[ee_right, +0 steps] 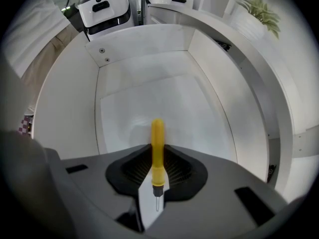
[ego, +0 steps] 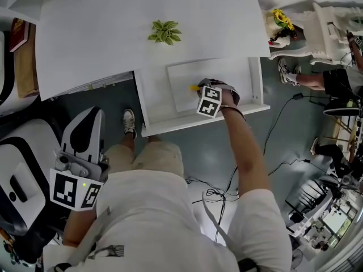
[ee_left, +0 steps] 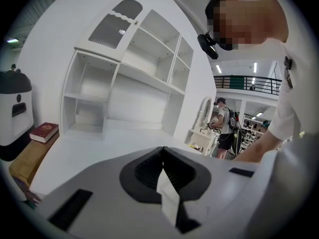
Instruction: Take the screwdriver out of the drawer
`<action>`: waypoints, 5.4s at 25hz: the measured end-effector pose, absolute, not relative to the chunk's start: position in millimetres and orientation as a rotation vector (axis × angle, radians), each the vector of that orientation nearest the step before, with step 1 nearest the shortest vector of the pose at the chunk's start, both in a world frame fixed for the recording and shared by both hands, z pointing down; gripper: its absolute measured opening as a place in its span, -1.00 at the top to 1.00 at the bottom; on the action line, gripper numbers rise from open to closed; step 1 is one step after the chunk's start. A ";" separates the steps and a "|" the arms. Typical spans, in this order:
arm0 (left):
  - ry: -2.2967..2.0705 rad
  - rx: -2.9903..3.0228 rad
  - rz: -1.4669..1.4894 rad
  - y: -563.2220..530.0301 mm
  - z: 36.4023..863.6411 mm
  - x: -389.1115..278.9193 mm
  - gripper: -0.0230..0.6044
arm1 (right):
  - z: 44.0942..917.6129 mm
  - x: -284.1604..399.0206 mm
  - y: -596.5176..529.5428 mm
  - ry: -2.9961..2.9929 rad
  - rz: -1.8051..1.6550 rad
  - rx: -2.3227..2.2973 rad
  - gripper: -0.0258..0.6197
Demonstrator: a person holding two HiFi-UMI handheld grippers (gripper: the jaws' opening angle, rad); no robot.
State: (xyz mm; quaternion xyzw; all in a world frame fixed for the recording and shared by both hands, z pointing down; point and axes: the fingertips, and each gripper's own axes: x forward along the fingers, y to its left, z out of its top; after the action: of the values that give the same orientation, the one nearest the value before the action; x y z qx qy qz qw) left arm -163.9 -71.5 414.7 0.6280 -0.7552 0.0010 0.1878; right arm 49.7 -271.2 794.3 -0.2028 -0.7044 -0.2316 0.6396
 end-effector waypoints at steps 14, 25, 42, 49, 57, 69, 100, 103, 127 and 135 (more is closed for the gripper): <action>-2.074 1.879 -0.002 -63.1 400.1 -165.5 0.88 | 764.8 32.3 -268.1 -1.721 -0.559 -0.225 0.66; -1.986 2.059 -0.067 -71.4 375.1 -162.5 0.88 | 704.3 26.3 -254.5 -1.865 -0.449 0.031 0.66; -1.935 2.271 -0.150 -59.6 322.6 -174.0 0.88 | 590.9 14.5 -239.0 -2.091 -0.352 0.429 0.66; -1.948 2.304 -0.194 -49.7 305.5 -186.5 0.88 | 545.6 1.0 -231.1 -2.177 -0.330 0.556 0.66; -1.965 2.324 -0.281 -46.9 287.3 -192.1 0.88 | 475.2 -0.4 -224.7 -2.298 -0.339 0.695 0.66; -1.981 2.367 -0.294 -63.1 272.4 -184.8 0.88 | 380.2 19.0 -218.2 -2.499 -0.352 0.938 0.66; -2.248 2.361 -0.219 -98.6 207.6 -164.6 0.88 | 210.5 147.2 -208.2 -2.814 -0.475 1.380 0.66; -2.275 2.340 -0.211 -96.1 207.0 -169.6 0.88 | 213.0 157.2 -206.6 -2.844 -0.408 1.408 0.66; -2.320 2.257 -0.201 -89.8 212.3 -185.0 0.88 | 212.1 171.0 -216.5 -2.864 -0.288 1.513 0.66; -2.316 2.242 -0.215 -87.1 218.0 -190.0 0.88 | 212.0 161.3 -216.6 -2.862 -0.296 1.495 0.67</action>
State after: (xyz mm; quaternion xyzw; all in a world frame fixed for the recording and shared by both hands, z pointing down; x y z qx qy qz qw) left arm -190.0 -87.1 218.0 0.6932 -0.7163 -0.0665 -0.0444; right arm 161.3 -216.6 212.0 0.4605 -0.8815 -0.0910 -0.0507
